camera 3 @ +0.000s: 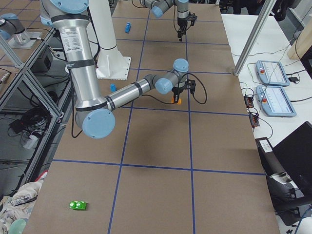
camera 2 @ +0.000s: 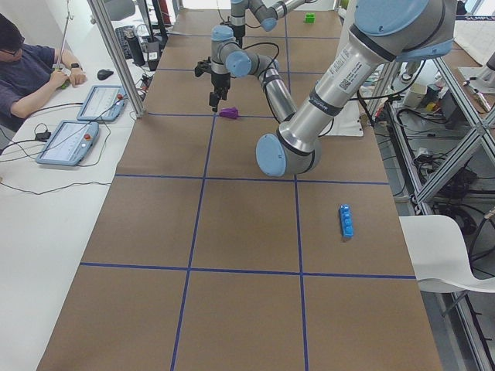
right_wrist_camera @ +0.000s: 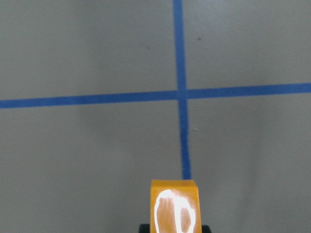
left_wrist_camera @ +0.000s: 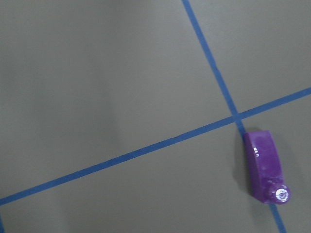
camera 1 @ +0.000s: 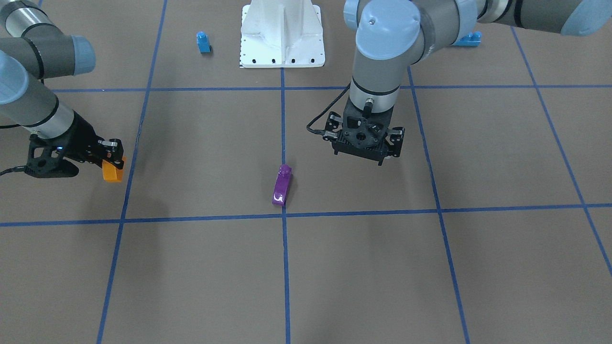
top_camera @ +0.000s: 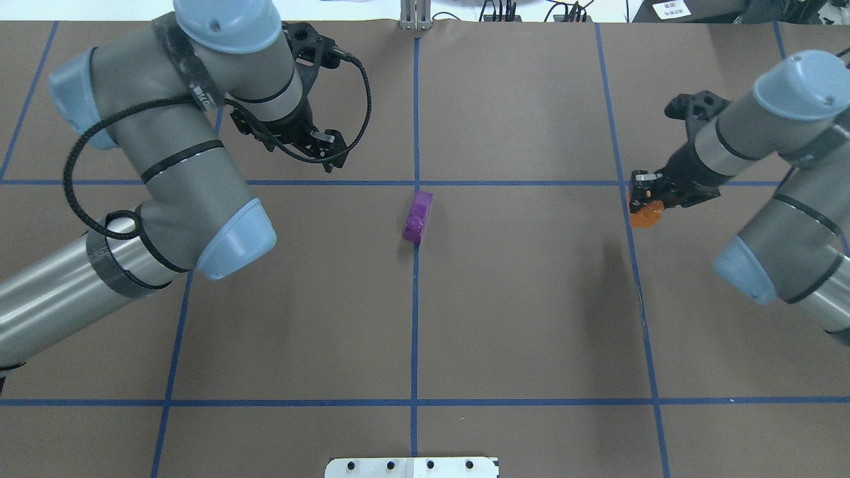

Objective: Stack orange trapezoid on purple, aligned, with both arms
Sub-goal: 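Carry the orange block with the right gripper over the purple block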

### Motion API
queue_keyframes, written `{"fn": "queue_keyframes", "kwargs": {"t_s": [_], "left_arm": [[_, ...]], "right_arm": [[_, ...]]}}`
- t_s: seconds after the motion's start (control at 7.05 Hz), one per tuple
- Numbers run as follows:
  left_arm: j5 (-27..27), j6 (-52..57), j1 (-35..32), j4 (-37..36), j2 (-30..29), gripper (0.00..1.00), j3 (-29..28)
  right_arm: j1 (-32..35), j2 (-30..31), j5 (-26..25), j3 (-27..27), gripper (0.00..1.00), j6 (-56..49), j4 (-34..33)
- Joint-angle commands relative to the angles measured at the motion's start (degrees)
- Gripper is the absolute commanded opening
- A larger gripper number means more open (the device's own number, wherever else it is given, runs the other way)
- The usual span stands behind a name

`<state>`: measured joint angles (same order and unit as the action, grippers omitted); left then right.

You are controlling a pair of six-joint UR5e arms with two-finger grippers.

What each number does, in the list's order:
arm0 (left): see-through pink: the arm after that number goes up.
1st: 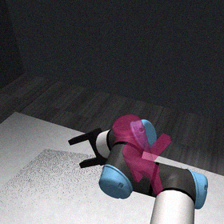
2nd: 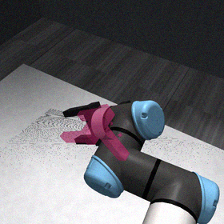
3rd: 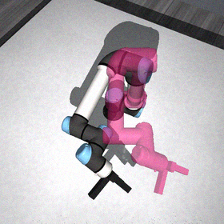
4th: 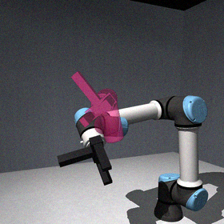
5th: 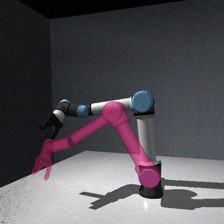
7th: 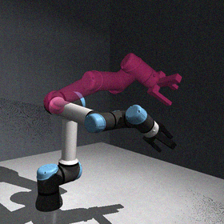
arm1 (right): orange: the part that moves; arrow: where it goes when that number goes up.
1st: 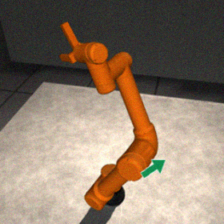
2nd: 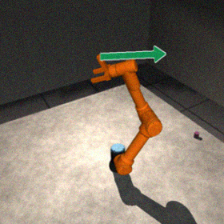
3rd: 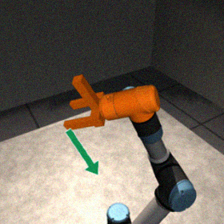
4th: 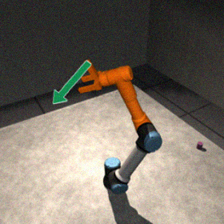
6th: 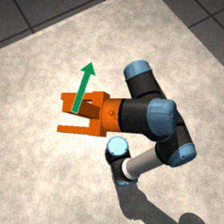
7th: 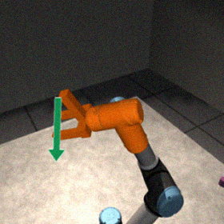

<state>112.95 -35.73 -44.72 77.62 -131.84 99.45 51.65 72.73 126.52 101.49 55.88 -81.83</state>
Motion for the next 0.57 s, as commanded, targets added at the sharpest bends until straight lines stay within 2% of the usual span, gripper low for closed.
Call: {"fn": "queue_keyframes", "kwargs": {"t_s": [0.0,0.14,0.43], "left_arm": [[1.84,8.01,-5.0,0.07,7.97,1.0,3.64],[4.97,9.27,-7.64,0.08,10.53,1.0,3.82],[5.88,15.75,-11.77,0.16,15.46,1.0,4.96]], "right_arm": [[-3.63,-14.93,-0.39,-1.63,0.0,9.19,-11.31],[-5.93,-20.99,-0.83,-4.95,0.0,15.86,-11.42],[-12.43,-32.69,-9.58,-14.7,0.0,26.17,-11.42]]}}
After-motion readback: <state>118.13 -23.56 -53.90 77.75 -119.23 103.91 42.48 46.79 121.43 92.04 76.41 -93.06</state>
